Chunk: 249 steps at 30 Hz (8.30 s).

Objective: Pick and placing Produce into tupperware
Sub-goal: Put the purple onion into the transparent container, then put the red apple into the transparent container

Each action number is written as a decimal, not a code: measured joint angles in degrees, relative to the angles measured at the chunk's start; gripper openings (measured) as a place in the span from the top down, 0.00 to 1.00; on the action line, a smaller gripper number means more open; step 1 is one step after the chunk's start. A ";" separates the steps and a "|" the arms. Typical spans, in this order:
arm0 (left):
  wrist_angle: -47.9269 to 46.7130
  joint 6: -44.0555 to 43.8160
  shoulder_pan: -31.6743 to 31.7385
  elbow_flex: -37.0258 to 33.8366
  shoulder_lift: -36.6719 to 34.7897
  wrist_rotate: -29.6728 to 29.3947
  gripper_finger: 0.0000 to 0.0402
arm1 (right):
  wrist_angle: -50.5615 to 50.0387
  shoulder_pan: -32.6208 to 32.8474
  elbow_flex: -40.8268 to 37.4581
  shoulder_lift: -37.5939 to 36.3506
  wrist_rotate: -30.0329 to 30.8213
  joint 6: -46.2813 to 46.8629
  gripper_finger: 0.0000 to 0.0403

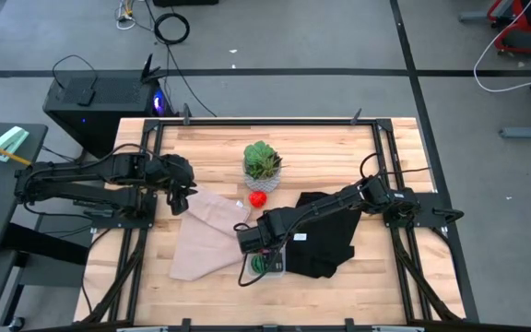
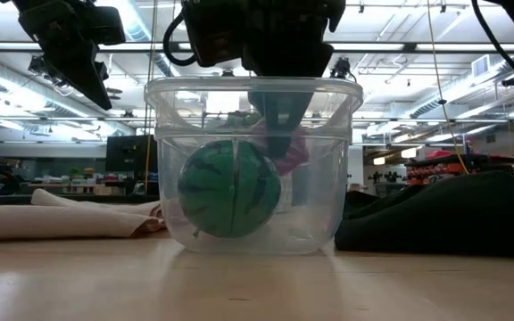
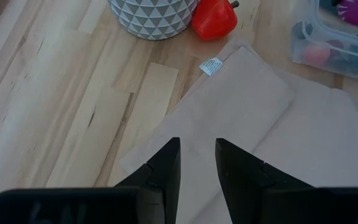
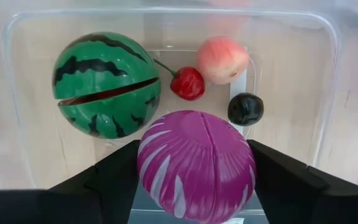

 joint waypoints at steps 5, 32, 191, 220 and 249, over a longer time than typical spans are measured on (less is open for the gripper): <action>0.00 -0.01 -0.01 0.00 0.00 0.02 0.73 | -0.01 -0.02 0.00 0.00 -0.19 -0.13 0.27; 0.07 0.02 0.00 0.00 0.00 0.00 0.73 | -11.74 -0.91 1.38 -11.82 1.92 -1.15 0.26; 0.74 -64.04 -13.00 43.05 63.04 -13.95 0.15 | 52.35 -19.82 -99.41 -105.61 -1.92 9.03 0.98; 1.68 -62.50 -9.90 42.98 67.70 -6.24 0.00 | 52.70 -19.78 -99.38 -105.61 -4.20 10.97 0.98; 1.01 -65.78 -9.18 42.99 67.69 -10.64 0.01 | 52.65 -19.78 -99.40 -105.61 -4.70 11.63 0.98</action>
